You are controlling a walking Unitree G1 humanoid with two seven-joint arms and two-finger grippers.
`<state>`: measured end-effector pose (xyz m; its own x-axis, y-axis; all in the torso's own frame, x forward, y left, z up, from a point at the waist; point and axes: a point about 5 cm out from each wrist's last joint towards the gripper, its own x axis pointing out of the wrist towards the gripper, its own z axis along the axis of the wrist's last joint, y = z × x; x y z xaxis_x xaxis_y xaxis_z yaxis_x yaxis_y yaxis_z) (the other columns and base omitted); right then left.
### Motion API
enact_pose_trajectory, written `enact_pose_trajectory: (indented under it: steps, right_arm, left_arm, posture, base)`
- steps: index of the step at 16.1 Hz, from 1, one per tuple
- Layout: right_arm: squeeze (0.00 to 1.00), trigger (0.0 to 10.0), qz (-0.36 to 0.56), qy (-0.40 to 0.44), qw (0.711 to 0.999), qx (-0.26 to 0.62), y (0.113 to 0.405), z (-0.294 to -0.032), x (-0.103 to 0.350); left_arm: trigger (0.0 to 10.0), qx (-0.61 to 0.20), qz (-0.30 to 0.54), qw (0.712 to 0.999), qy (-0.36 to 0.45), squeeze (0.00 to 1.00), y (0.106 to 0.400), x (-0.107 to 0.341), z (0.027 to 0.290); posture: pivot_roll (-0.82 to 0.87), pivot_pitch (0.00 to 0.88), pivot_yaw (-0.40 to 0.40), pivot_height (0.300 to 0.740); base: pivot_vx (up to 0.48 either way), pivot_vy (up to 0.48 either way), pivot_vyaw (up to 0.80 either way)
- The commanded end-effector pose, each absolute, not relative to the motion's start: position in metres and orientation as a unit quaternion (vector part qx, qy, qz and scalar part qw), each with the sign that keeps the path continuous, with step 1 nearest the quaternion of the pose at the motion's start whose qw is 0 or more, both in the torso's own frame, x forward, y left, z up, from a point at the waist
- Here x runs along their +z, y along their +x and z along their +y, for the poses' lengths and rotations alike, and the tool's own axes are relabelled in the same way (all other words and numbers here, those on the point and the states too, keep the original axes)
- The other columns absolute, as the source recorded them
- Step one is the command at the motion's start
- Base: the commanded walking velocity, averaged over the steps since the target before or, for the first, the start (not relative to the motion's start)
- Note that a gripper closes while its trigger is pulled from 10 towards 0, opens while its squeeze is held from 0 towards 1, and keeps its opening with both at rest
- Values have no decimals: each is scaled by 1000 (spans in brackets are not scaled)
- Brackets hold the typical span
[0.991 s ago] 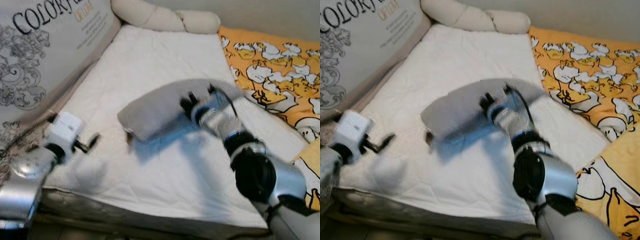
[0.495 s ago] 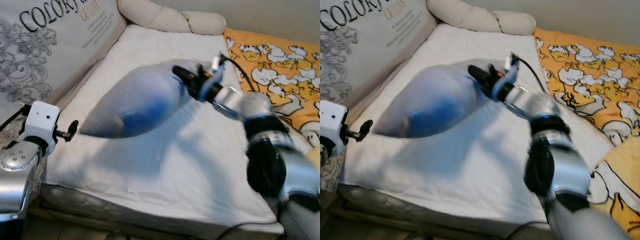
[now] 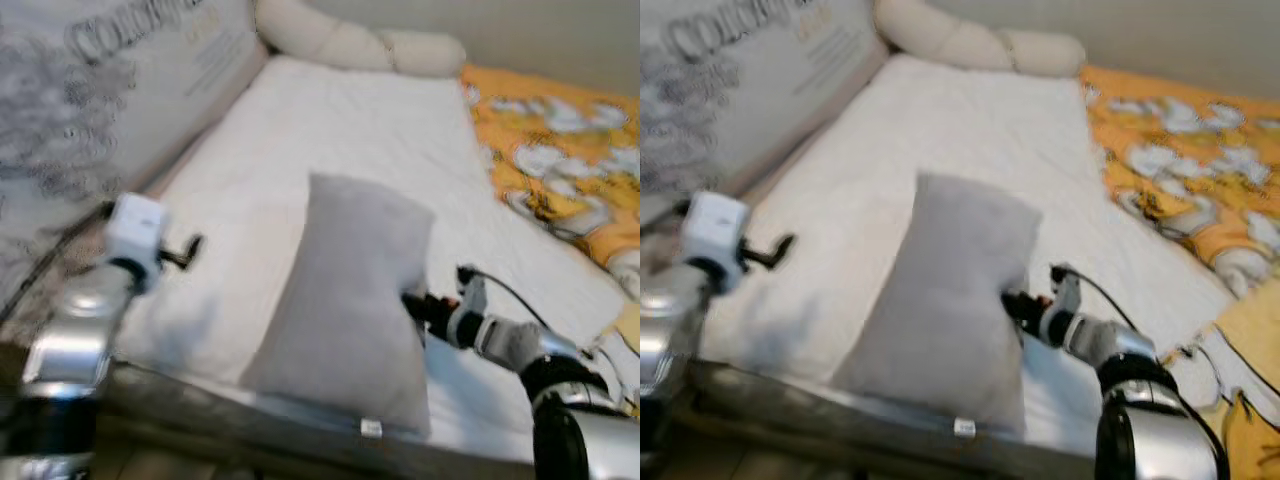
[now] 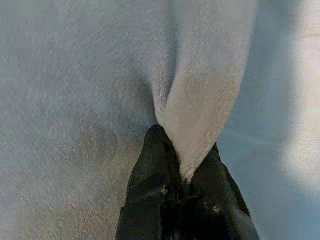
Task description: Clean up the room
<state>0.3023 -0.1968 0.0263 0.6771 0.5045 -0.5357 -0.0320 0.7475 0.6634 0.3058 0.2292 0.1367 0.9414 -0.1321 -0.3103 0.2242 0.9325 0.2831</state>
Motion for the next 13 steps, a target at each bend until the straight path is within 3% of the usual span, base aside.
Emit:
enact_pose_trajectory:
  steps: [1,7,10,13]
  right_arm:
    - [0,0,380,297,863,150,300,-201,24]
    - [0,0,339,285,882,159,312,-203,35]
    - [0,0,338,287,881,166,312,-200,35]
    - [0,0,339,289,879,173,313,-198,35]
  left_arm:
    - [10000,-126,148,969,150,1000,314,133,219]
    - [10000,-257,240,936,23,1000,337,87,178]
    - [10000,-258,265,929,-11,1000,337,72,172]
    - [10000,-270,240,922,-142,1000,341,75,158]
  posture:
    - [50,0,-59,740]
    - [14,0,-50,740]
    - [16,0,-58,740]
    - [16,0,-69,740]
  base:
    - [0,0,0]
    - [0,0,0]
    - [0,0,0]
    - [0,0,0]
